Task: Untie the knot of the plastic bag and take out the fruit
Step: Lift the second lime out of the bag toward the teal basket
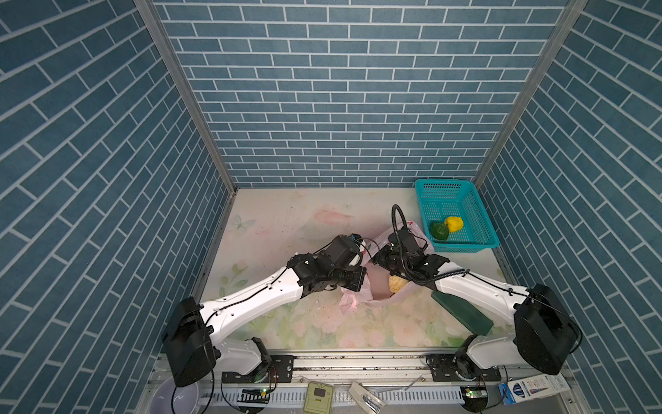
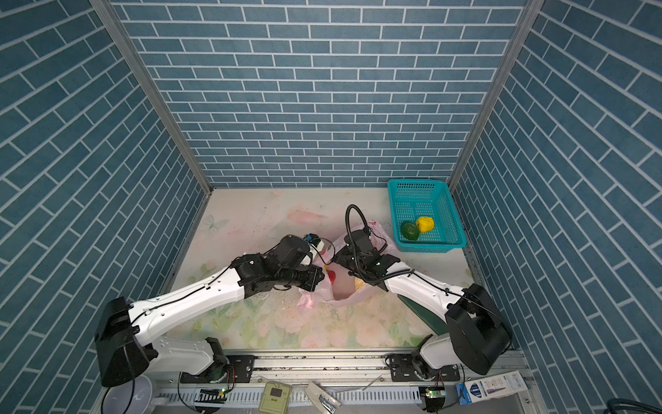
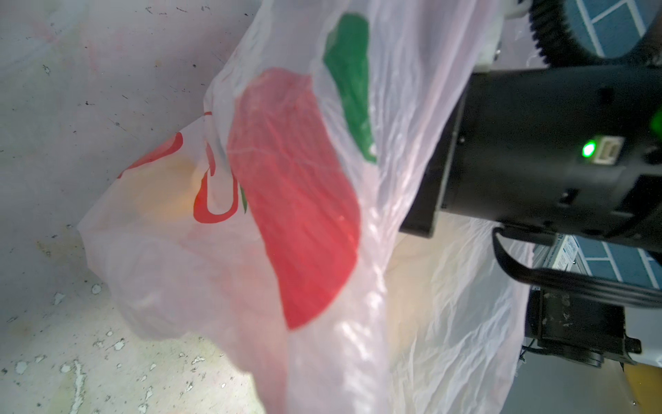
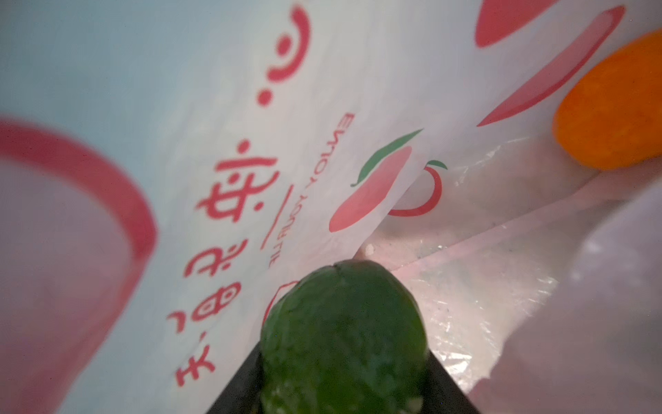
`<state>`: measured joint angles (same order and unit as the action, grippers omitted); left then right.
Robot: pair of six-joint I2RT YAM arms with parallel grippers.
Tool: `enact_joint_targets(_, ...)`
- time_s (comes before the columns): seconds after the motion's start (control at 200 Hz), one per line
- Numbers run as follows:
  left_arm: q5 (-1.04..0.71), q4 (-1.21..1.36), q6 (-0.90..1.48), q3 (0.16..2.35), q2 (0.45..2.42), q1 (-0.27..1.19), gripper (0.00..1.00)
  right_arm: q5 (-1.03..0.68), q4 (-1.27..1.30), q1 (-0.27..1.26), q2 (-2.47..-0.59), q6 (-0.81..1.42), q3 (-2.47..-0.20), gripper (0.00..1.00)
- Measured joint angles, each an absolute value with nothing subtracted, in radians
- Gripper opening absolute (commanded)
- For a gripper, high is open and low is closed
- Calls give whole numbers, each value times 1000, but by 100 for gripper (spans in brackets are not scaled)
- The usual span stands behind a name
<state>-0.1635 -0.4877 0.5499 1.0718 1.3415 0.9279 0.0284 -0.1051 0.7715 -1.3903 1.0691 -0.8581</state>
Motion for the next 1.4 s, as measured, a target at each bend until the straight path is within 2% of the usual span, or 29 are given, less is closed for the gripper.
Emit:
enact_joint_targets(0.54, -160, -488, 541, 1072, 1341, 928, 0, 22, -375, 876, -1297, 1056, -910, 46)
enact_joint_targets(1.045, -155, -488, 538, 1073, 1341, 923, 0, -9, -565, 878, -1120, 933, -987, 48)
enact_joint_targets(1.215, -154, -488, 538, 1073, 1341, 921, 0, -29, -616, 818, -1085, 888, -1052, 48)
enact_joint_targets(1.4, -154, -488, 538, 1073, 1341, 921, 0, -75, -628, 626, -1076, 839, -1123, 50)
